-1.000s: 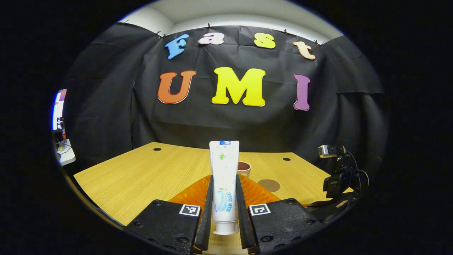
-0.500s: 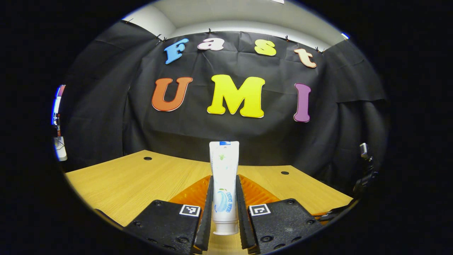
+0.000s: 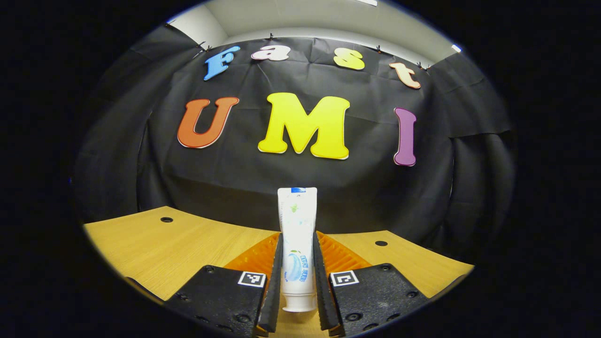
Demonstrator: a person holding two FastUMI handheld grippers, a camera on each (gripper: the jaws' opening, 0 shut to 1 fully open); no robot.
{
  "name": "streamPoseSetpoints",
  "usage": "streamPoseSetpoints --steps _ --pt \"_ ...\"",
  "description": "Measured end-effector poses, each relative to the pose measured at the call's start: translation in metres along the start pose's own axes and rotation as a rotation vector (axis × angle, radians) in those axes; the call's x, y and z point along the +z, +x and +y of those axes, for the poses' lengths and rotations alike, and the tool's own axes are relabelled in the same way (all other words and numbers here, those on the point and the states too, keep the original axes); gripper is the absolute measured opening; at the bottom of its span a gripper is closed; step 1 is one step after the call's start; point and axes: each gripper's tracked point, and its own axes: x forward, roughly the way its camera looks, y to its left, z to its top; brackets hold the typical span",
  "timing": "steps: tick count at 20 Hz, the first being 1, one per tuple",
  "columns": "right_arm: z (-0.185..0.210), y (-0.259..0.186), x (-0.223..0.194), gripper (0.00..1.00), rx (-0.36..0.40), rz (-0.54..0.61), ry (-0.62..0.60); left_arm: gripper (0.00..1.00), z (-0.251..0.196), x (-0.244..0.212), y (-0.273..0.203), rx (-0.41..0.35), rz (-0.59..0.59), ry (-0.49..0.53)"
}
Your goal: Put the toothbrush and toothpaste on the desktop into the cup, then pick up the cup and place it on the coaster on the desktop.
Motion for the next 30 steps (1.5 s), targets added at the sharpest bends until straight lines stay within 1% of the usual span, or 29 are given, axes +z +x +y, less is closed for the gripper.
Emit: streamPoseSetpoints --steps 3,6,10,13,21,23,25,27,28,29,30 --pt "-0.005 0.000 0.004 0.00 -0.005 -0.005 0.005 0.36 -0.005 0.005 0.014 -0.021 -0.033 0.008" --pt "-0.007 0.000 0.001 0.00 -0.005 -0.005 0.029 0.39 -0.006 0.007 0.021 -0.028 -0.046 0.006" --pt "-0.014 0.006 0.002 0.00 -0.001 0.002 0.049 0.41 -0.003 -0.001 0.023 -0.033 -0.021 0.017" --pt "-0.011 0.009 0.000 0.00 0.014 0.014 0.051 0.41 -0.002 -0.004 0.024 -0.035 -0.006 0.017" --pt "-0.011 0.008 -0.004 0.00 0.029 0.024 0.035 0.42 0.000 -0.023 0.025 -0.029 0.052 -0.001" --pt "-0.009 0.007 -0.006 0.00 0.033 0.027 0.027 0.45 0.000 -0.013 0.023 -0.023 0.023 0.005" --pt "-0.006 0.008 -0.006 0.00 0.039 0.028 0.019 0.43 0.005 -0.005 0.020 -0.003 0.007 0.015" --pt "-0.005 0.008 -0.004 0.00 0.043 0.024 0.011 0.47 0.007 -0.005 0.014 -0.005 0.009 0.016" --pt "-0.003 0.009 -0.002 0.00 0.050 0.024 0.006 0.61 0.004 -0.004 0.011 -0.020 0.012 0.019" --pt "0.001 0.008 -0.001 0.00 0.062 0.019 0.000 0.59 0.009 0.001 0.003 -0.018 0.003 0.022" --pt "0.005 0.008 0.004 0.00 0.073 0.009 -0.008 0.82 0.015 0.006 -0.005 -0.004 -0.012 0.020"
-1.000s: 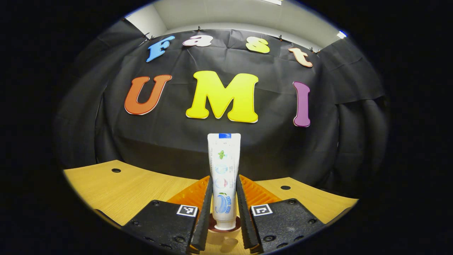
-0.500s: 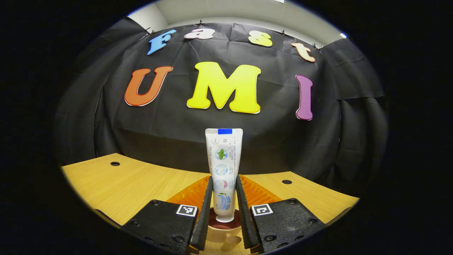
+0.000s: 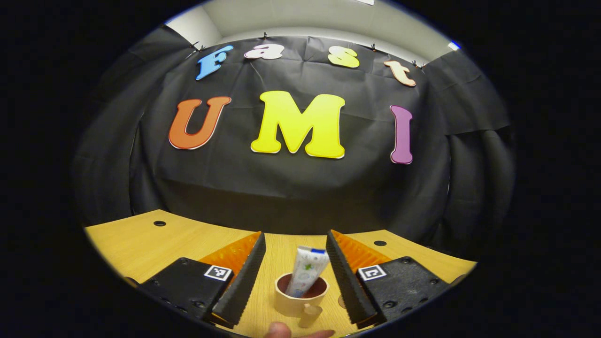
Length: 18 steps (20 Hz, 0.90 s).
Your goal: Put the toothbrush and toothpaste on the desktop into the cup, then pick up the cup and place it on the coaster on the desktop.
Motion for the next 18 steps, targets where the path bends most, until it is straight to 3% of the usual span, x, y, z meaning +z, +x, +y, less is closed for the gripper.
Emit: streamPoseSetpoints --steps 2,3,8,11,14,18 --pt "0.010 0.002 0.013 0.00 0.027 -0.029 -0.023 0.95 0.016 0.011 -0.014 0.030 -0.024 -0.008" --pt "0.018 0.005 0.022 0.02 0.047 -0.049 -0.035 0.96 0.022 0.016 -0.020 0.040 -0.033 -0.006" --pt "0.070 0.034 0.066 0.00 0.138 -0.143 -0.113 1.00 0.054 0.020 -0.065 0.098 -0.028 -0.005" --pt "0.105 0.063 0.092 0.00 0.195 -0.224 -0.160 0.96 0.059 0.011 -0.089 0.108 -0.008 -0.031" --pt "0.132 0.096 0.110 0.00 0.255 -0.248 -0.134 0.96 0.057 -0.002 -0.112 0.111 0.019 -0.035" --pt "0.157 0.135 0.160 0.00 0.262 -0.361 -0.156 0.96 0.061 -0.011 -0.137 0.121 0.029 -0.039"
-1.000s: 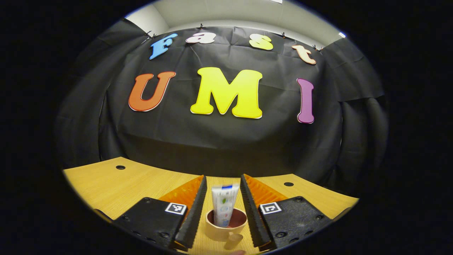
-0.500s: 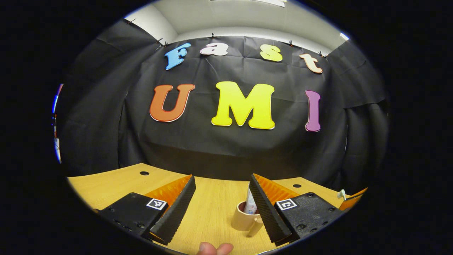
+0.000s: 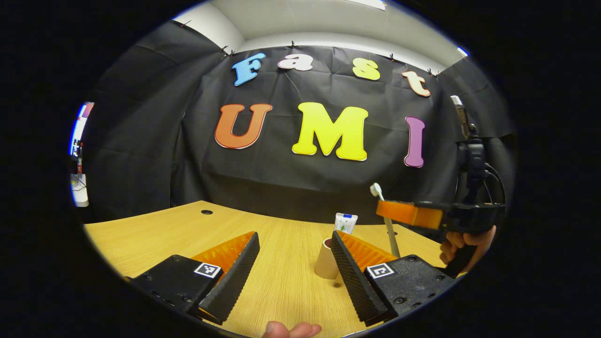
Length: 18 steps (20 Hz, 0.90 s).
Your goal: Put the toothbrush and toothpaste on the desktop into the cup, then pick up the cup and place it on the coaster on the desktop.
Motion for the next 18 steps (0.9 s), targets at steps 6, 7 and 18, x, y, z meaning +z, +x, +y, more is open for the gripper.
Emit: streamPoseSetpoints --steps 6,7,18 --pt "0.029 0.054 0.015 0.00 0.084 -0.085 -0.028 0.96 0.027 0.001 -0.014 0.058 -0.003 -0.002" --pt "0.034 0.060 0.011 0.00 0.100 -0.090 -0.032 0.96 0.030 -0.001 -0.013 0.062 0.003 -0.005" --pt "0.024 0.088 0.003 0.00 0.064 -0.127 -0.019 0.97 0.036 -0.009 -0.011 0.070 0.037 -0.001"
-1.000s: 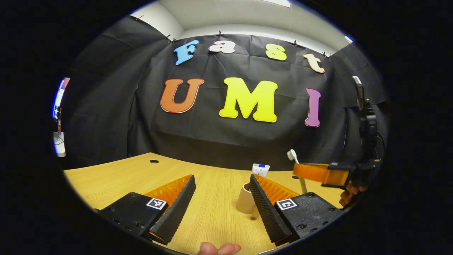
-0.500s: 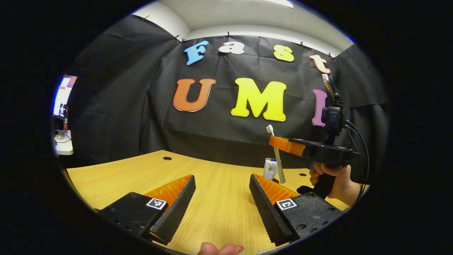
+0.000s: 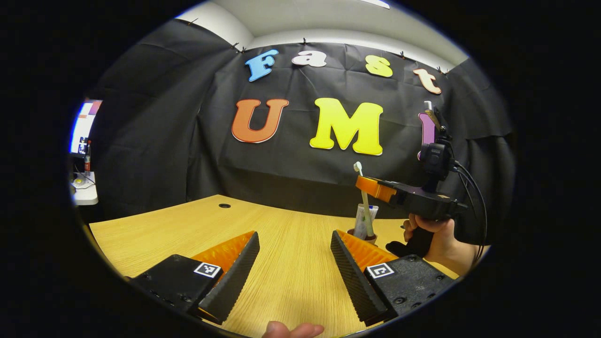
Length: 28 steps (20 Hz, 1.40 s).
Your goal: Put the toothbrush and toothpaste on the desktop into the cup, then pick up the cup and place it on the coaster on the desktop.
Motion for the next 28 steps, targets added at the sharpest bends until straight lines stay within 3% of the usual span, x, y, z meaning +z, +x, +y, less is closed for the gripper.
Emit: streamPoseSetpoints --steps 9,10,13,16,20,28 --pt "-0.010 -0.010 0.010 0.06 -0.007 -0.024 0.025 0.96 0.002 -0.001 0.002 0.007 0.009 -0.016" --pt "-0.010 -0.011 0.014 0.25 -0.006 -0.032 0.035 0.96 0.000 0.000 0.002 0.007 0.009 -0.017" --pt "-0.020 -0.019 0.023 0.38 -0.027 -0.054 0.041 0.96 -0.003 0.000 0.000 0.010 0.011 -0.010" --pt "-0.029 -0.028 0.022 0.67 -0.058 -0.049 0.026 0.96 -0.008 0.001 0.000 0.003 0.017 -0.005" --pt "-0.045 -0.049 0.029 0.95 -0.128 -0.049 -0.008 0.97 -0.020 0.006 0.000 -0.012 0.021 0.026" --pt "-0.101 -0.134 0.044 0.95 -0.288 -0.008 -0.053 0.97 -0.051 0.022 0.008 -0.037 0.030 0.073"
